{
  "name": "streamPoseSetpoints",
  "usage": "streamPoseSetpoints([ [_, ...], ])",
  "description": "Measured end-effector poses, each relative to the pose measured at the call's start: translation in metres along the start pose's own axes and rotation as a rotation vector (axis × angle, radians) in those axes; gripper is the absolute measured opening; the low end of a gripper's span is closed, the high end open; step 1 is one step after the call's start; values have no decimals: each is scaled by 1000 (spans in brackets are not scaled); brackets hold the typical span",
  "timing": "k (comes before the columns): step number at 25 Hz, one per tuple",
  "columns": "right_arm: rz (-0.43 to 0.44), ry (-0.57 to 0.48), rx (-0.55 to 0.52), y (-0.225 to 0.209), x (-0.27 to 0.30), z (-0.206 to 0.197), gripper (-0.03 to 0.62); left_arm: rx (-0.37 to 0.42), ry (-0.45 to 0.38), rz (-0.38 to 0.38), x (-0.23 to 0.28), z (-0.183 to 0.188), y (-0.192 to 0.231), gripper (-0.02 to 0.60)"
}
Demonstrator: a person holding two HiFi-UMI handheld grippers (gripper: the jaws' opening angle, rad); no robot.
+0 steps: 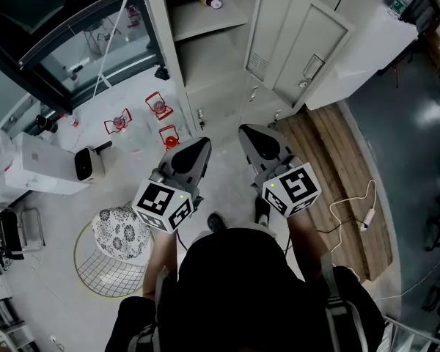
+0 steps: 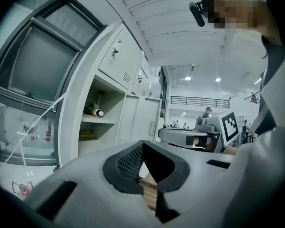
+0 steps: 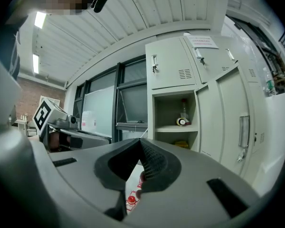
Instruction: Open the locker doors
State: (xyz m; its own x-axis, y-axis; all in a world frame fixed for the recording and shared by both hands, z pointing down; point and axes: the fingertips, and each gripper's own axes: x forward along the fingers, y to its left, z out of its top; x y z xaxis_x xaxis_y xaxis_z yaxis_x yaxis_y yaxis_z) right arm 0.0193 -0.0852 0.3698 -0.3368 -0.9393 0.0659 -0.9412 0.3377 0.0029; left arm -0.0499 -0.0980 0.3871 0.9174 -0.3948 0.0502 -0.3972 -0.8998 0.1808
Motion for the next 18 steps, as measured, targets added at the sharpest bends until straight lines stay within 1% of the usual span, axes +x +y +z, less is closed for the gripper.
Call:
streamPoseSetpoints([
  [9, -18, 3, 0, 0, -2, -2, 5, 0, 0, -10, -2, 1, 0, 18],
  [18, -19, 0, -10, 4, 0, -2, 5, -4, 1, -14, -2, 0, 1, 18],
])
